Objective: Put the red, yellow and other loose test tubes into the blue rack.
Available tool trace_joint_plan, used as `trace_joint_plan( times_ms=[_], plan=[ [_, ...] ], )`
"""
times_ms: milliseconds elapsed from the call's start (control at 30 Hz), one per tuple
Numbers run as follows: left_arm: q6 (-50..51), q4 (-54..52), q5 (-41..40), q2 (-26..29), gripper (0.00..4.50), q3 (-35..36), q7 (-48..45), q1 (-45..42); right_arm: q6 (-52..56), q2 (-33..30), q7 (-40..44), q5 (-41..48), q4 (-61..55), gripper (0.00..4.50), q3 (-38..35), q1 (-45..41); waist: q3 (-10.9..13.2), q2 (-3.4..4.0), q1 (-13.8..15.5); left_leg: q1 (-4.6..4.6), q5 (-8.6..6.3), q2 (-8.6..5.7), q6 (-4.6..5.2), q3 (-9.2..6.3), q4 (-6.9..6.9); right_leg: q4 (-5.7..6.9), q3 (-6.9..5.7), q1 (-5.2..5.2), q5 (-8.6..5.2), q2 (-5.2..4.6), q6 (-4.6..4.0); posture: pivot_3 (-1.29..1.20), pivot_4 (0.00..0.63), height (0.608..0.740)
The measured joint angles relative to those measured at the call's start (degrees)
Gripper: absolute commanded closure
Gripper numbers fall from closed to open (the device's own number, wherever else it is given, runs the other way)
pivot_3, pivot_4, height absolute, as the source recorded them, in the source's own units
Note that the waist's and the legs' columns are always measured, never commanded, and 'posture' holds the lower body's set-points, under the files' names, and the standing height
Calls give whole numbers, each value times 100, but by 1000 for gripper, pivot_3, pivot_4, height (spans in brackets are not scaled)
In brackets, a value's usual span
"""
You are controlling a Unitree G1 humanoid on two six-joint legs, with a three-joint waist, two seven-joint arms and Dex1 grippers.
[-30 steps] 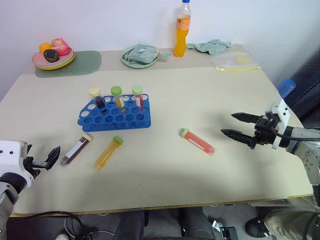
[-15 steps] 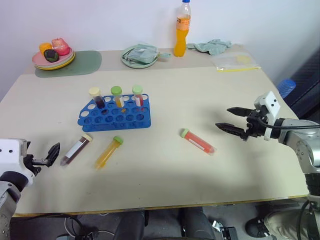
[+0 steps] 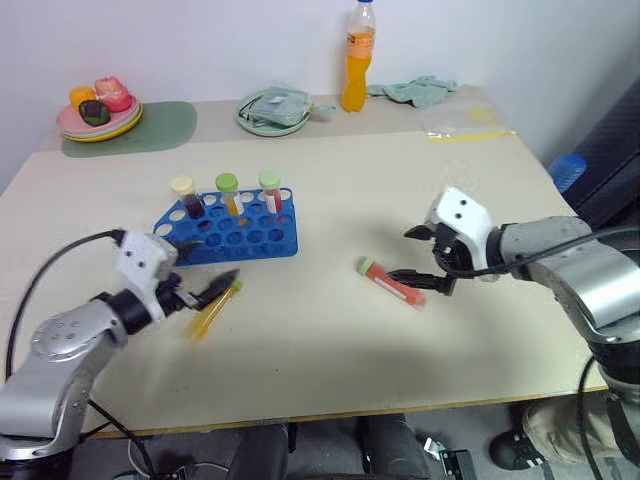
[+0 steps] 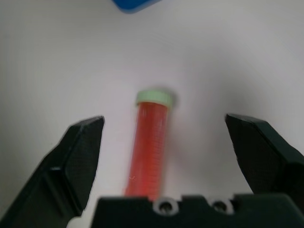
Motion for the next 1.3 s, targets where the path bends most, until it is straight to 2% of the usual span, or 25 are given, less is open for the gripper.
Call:
trace_joint_plan(
  times_ms=[167, 267, 367, 467, 533, 567, 633, 667, 867, 933, 1000, 1067, 1100, 1267, 1300],
  plan=[
    [-137, -138, 41, 154, 42, -450, -455, 139, 1552, 451, -508, 165, 253, 0, 502, -778, 3, 4, 53, -8, 0, -7, 1, -3, 0, -11, -2, 0, 1, -8, 1, 0, 150, 740],
    [-295, -282, 226, 187, 42, -905, -619, 147, 1837, 833, -900, 384, 1112, 0, 665, -1153, 3, 4, 52, -8, 0, -9, 1, -1, 0, -15, -1, 2, 3, -9, -2, 0, 150, 740],
    [-395, -314, 334, 179, 42, -1081, -642, 162, 1855, 885, -1160, 537, 1525, 0, 936, -1299, 3, 6, 43, -10, -1, -8, 1, -2, -4, -14, -2, -3, 5, -8, 2, 0, 150, 740],
    [-468, -320, 360, 148, 0, -1150, -614, 162, 1855, 925, -1313, 691, 1750, 779, 1158, -1369, 3, 6, 27, -9, -1, -7, 2, -1, -4, -13, -2, -5, 6, -6, 3, 0, 150, 740],
    [-486, -348, 386, 138, 0, -1255, -605, 186, 1855, 952, -1389, 793, 1891, 1795, 1268, -1434, 4, 6, 19, -10, -1, -7, 2, -1, -4, -11, -2, -6, 6, -4, 4, 0, 150, 740],
    [-493, -377, 401, 132, 0, -1284, -601, 235, 1856, 955, -1425, 858, 1956, 2164, 1333, -1484, 4, 6, 18, -10, -1, -7, 2, -1, -3, -11, -2, -7, 6, -3, 4, 0, 150, 740],
    [-497, -459, 426, 132, 0, -1298, -597, 333, 1856, 953, -1478, 950, 2019, 3401, 1400, -1564, 4, 7, 23, -10, -1, -7, 2, -1, -3, -9, -2, -7, 6, -3, 4, 0, 150, 740],
    [-502, -474, 428, 132, 0, -1299, -597, 347, 1856, 952, -1483, 977, 2021, 3697, 1404, -1583, 4, 7, 24, -10, -1, -7, 2, 0, -3, -9, -2, -7, 6, -3, 4, 0, 150, 740],
    [-510, -479, 462, 60, 0, -1272, -504, 461, 1749, 848, -1429, 1125, 1727, 3785, 1481, -1761, 4, 7, 31, -10, -1, -8, 3, -1, -1, -8, -3, -7, 6, -3, 4, 0, 150, 740],
    [-520, -421, 458, -111, 0, -1137, -356, 529, 412, 651, -1163, 892, 1059, 3785, 1244, -1303, 5, 8, 47, -17, -3, -14, 6, 1, 3, -9, -8, -11, 6, -2, 7, 0, 150, 740],
    [-588, -204, 459, -411, 0, -896, -92, 510, -1811, 721, -869, 495, 539, 3785, 748, -485, 2, 4, 48, -17, -3, -20, 6, 8, 2, -14, -17, -2, 7, 1, 12, 0, 150, 740],
    [-695, 59, 486, -692, 0, -669, 237, 405, -3523, 1089, -733, 149, 419, 3785, 561, 39, 1, 2, 32, -11, -2, -20, 5, 11, 8, -3, -15, 0, 8, 2, 14, 0, 150, 740],
    [-780, 209, 523, -889, 0, -526, 443, 307, -4234, 1491, -735, 59, 478, 3785, 409, 312, -3, -5, 12, -4, -2, -15, 4, 10, 9, 1, -13, 4, 9, 7, 13, 0, 150, 740],
    [-1246, 721, 801, -1035, 0, -158, 823, 234, -5483, 3429, -1481, -122, 1557, 3785, 189, 528, -3, -2, -4, 15, 9, -12, -14, 1, 5, 39, 5, -5, 8, 13, 8, 0, 150, 740],
    [-1302, 823, 832, -1062, 0, -108, 869, 215, -5637, 3658, -1622, -191, 1755, 3785, 166, 525, -2, -1, 0, 14, 9, -12, -15, 0, 5, 39, 6, -7, 8, 13, 8, 0, 150, 740]
  ],
)
